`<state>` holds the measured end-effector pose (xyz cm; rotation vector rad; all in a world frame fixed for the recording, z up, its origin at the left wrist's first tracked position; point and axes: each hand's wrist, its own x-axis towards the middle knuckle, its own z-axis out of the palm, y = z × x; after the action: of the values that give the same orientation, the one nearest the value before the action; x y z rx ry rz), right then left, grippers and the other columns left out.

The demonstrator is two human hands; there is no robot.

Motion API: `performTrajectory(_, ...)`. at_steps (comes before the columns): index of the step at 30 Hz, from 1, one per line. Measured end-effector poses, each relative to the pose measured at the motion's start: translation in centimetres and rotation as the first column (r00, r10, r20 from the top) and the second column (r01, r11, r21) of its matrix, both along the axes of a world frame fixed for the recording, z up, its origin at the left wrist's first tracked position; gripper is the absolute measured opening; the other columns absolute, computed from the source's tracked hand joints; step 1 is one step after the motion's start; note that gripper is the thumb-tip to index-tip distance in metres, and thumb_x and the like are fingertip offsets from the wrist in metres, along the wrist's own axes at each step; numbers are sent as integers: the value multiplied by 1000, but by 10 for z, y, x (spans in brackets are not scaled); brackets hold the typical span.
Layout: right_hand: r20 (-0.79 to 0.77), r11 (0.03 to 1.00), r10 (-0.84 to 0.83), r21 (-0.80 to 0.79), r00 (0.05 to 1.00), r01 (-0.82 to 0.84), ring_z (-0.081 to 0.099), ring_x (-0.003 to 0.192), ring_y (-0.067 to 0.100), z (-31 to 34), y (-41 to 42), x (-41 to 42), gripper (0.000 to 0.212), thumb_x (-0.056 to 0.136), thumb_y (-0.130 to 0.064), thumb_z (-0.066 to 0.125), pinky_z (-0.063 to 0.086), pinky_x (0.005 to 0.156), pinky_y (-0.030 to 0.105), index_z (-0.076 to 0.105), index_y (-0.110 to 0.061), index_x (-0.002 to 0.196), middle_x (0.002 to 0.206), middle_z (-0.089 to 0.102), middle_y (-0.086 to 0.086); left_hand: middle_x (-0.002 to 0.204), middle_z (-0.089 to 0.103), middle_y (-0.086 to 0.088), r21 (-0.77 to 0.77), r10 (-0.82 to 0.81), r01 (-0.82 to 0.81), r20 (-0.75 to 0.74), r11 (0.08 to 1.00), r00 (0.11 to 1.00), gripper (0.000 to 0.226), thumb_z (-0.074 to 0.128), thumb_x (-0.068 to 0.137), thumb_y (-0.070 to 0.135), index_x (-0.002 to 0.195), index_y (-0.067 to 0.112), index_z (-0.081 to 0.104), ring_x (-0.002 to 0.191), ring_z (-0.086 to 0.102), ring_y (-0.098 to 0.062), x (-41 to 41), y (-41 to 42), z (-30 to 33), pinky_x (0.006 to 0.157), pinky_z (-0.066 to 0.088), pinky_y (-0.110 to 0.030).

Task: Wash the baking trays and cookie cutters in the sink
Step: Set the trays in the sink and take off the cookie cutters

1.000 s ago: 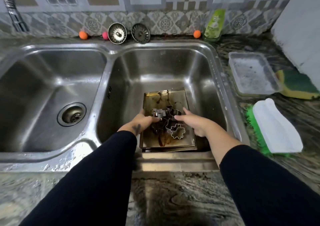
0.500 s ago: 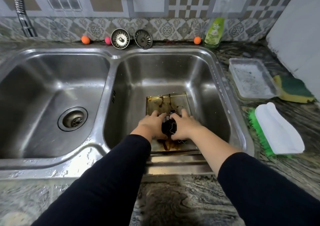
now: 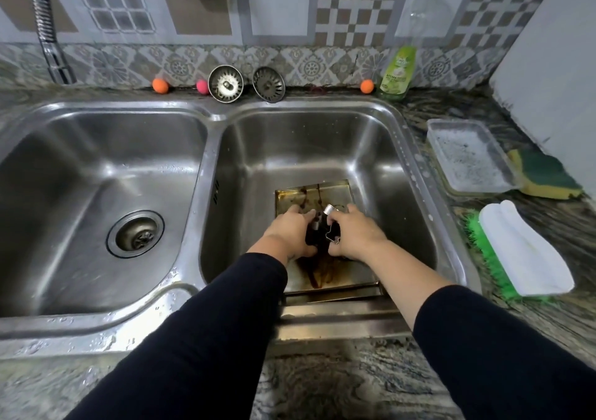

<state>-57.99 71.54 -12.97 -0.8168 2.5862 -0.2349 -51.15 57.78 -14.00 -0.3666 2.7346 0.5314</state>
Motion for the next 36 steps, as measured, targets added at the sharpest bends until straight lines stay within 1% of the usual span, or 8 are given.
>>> performTrajectory(3, -48, 999, -18, -34, 999, 16, 52, 110, 33, 18, -11, -27, 51, 73, -29, 71, 50, 86, 38, 51, -27, 120, 136, 31, 9, 151, 26, -2, -9, 21, -22, -97, 1000, 995, 88, 74, 79, 34, 151, 28, 25, 129, 43, -28, -24, -14, 19, 107, 40, -38)
performTrajectory(10, -213, 947, -192, -297, 958, 123, 52, 109, 29, 30, -58, -113, 53, 80, -28, 70, 51, 86, 38, 46, -28, 128, 134, 31, 7, 145, 26, -6, -61, 90, -118, -349, 991, 933, 83, 68, 86, 27, 153, 25, 18, 126, 36, -29, -113, -50, 32, 102, 41, -39)
performTrajectory(15, -167, 913, -303, -332, 938, 236, 44, 119, 31, -20, -75, -151, 56, 83, -27, 68, 47, 90, 38, 45, -25, 133, 140, 27, 10, 145, 25, -7, -21, 106, -118, -314, 993, 944, 83, 67, 87, 21, 154, 23, 17, 126, 35, -30, -164, -56, -19, 103, 42, -40)
performTrajectory(19, -122, 922, -319, -270, 940, 278, 37, 126, 31, -60, -78, -157, 50, 87, -28, 65, 48, 92, 39, 46, -27, 133, 147, 17, 10, 146, 25, -7, 9, 104, -105, -229, 994, 968, 75, 61, 92, 17, 153, 24, 19, 126, 37, -28, -176, -59, -58, 104, 42, -39)
performTrajectory(22, -55, 900, -347, -300, 936, 316, 39, 127, 30, -72, -78, -156, 43, 89, -29, 63, 47, 97, 41, 51, -28, 130, 146, 21, 9, 145, 28, -7, 45, 131, -124, -224, 991, 966, 71, 60, 93, 18, 152, 23, 23, 123, 43, -27, -176, -59, -68, 102, 44, -38)
performTrajectory(28, 8, 943, -231, -245, 973, 225, 41, 125, 28, -48, -72, -160, 40, 89, -33, 62, 44, 100, 43, 54, -33, 129, 140, 35, 6, 148, 29, -3, -52, 124, -135, -182, 989, 975, 72, 62, 92, 19, 152, 29, 22, 126, 44, -28, -167, -60, -45, 97, 45, -39)
performTrajectory(33, 38, 972, -159, -167, 986, 163, 52, 117, 28, -7, -56, -150, 50, 85, -36, 67, 48, 96, 44, 51, -32, 132, 133, 48, 5, 143, 37, -3, -102, 64, -81, -162, 992, 985, 49, 60, 93, 33, 139, 29, 46, 128, 40, -26, -141, -50, -10, 96, 45, -40)
performTrajectory(36, 59, 982, -140, -119, 988, 146, 52, 120, 26, 14, -40, -128, 54, 85, -34, 67, 46, 99, 40, 49, -28, 135, 137, 51, 7, 141, 40, 1, -130, 50, -65, -120, 989, 992, 40, 58, 93, 32, 133, 35, 52, 127, 40, -26, -112, -40, 4, 95, 45, -41)
